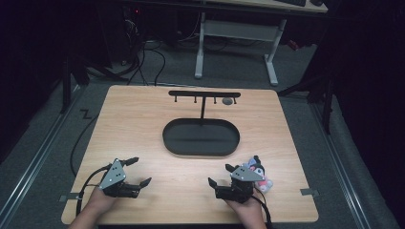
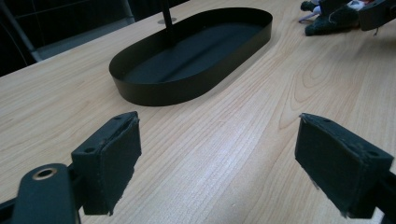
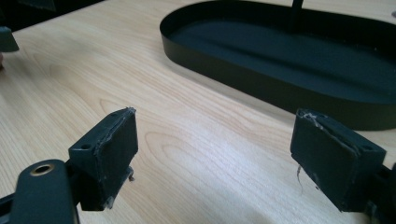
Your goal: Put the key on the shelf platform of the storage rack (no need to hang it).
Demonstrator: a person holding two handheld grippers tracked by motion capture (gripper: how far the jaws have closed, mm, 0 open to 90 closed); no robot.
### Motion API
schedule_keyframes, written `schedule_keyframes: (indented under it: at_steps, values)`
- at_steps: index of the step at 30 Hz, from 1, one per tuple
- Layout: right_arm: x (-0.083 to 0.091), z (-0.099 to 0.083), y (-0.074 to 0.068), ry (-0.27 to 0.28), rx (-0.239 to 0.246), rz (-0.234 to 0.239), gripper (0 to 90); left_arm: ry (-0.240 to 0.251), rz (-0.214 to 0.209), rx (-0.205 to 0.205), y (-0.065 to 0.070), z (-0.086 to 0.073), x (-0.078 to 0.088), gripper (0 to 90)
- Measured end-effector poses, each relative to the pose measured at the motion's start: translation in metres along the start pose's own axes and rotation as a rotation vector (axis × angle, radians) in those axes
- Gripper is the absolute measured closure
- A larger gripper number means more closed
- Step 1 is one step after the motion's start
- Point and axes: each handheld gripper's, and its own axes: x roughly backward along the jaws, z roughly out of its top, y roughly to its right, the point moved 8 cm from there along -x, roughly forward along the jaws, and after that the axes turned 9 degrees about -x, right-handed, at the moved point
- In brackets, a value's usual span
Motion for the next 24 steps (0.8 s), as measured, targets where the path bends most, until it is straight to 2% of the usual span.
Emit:
schedule_keyframes:
  at_steps: [9, 24]
  values:
    - [0.0053, -0.0017, -0.0012, -0.001, 0.015, 0.003, 15.1, -0.010, -0.005, 0.003, -0.0006, -0.0001, -0.0023, 15.4]
    - [0.0016, -0.0036, 0.0031, -0.012, -0.012, 0.019, 15.0, -0.010, 0.008, 0.017, -0.0028, -0.0006, -0.0020, 15.4]
